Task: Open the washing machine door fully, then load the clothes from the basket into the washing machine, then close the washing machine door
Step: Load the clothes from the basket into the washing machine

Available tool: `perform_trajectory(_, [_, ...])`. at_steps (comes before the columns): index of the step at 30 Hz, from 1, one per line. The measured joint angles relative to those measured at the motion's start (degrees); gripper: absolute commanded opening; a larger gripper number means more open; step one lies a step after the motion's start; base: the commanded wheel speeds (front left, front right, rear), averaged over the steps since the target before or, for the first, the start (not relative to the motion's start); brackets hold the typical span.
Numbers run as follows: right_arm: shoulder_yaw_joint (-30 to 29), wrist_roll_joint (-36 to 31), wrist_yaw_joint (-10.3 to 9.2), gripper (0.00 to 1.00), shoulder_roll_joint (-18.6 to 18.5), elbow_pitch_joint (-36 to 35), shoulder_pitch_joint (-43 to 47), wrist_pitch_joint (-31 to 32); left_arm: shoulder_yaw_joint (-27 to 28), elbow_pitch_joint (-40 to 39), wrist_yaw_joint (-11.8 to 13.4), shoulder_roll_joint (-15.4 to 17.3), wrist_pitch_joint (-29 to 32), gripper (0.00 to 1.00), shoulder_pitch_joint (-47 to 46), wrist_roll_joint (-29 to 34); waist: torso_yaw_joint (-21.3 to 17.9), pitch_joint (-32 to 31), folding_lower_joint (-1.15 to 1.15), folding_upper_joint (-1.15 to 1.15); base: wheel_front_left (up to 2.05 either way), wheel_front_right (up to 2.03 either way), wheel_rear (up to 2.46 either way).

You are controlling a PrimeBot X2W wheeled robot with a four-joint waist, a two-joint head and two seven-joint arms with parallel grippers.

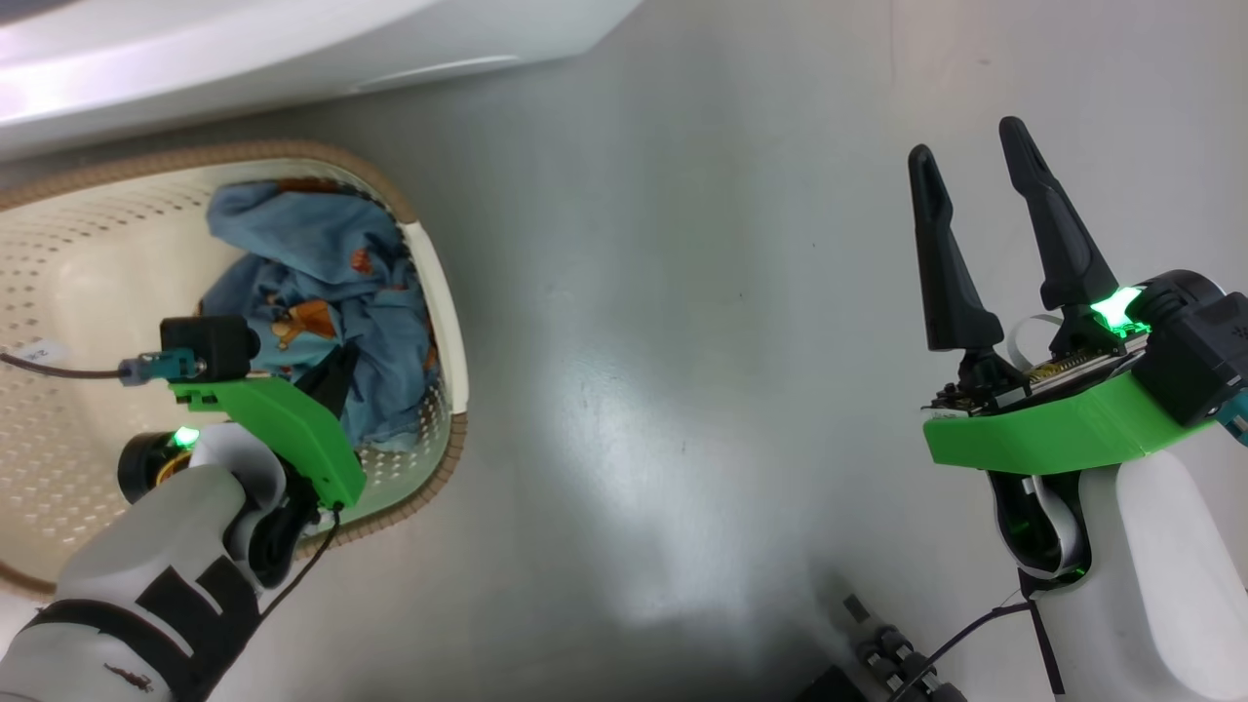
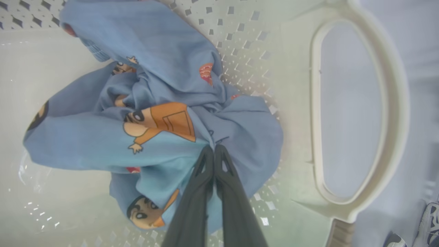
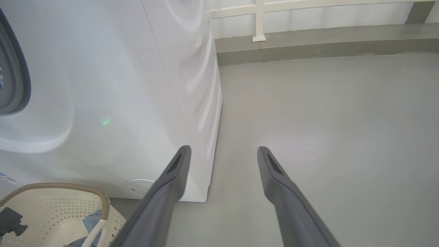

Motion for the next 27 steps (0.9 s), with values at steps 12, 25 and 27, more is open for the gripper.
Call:
perform_trajectory(12, [-0.8, 0.0, 0.00, 1.00, -1.0, 0.7, 0.2, 0.0, 6.0, 0.2, 0.0, -0.7, -1.0, 0.00, 1.3, -1.4, 2.6, -4.6, 0.00, 0.00, 0.00, 0.00, 0.00])
perform_trajectory(25, [-1.5, 0.0, 0.00, 1.00, -1.9, 2.2, 3.5, 0.0, 24.0, -3.1, 0.0, -1.7, -1.1, 0.00, 9.3, 9.9, 5.1, -11.9, 0.00, 0.00, 0.00, 0.00, 0.00])
perform_trajectory(27, [-1.6, 0.0, 0.00, 1.00, -2.1, 2.5, 4.0, 0.0, 26.8, -4.3, 0.0, -1.8, -1.1, 0.00, 10.5, 12.5, 5.5, -13.0, 0.00, 0.00, 0.00, 0.00, 0.00])
